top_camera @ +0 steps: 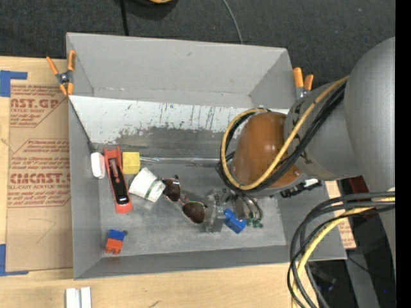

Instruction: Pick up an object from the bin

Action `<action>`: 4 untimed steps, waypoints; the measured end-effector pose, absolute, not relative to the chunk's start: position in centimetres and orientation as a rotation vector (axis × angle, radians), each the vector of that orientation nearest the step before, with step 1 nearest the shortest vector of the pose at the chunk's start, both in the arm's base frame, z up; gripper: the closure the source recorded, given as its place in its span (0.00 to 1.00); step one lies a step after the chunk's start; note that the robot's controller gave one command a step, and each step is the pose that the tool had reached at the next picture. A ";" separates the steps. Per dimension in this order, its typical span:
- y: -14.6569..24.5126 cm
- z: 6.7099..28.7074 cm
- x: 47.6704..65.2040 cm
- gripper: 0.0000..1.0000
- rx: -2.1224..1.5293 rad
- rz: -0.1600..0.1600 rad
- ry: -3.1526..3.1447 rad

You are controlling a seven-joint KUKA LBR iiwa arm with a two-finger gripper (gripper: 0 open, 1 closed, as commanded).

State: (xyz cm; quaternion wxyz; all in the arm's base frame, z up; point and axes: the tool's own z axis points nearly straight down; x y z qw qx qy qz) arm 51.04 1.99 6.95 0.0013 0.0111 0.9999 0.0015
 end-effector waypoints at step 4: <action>2.2 20.4 48.4 0.00 0.031 0.006 3.136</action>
Offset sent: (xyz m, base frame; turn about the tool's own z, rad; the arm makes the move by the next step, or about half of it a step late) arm -0.0201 0.0022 0.0599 -0.0020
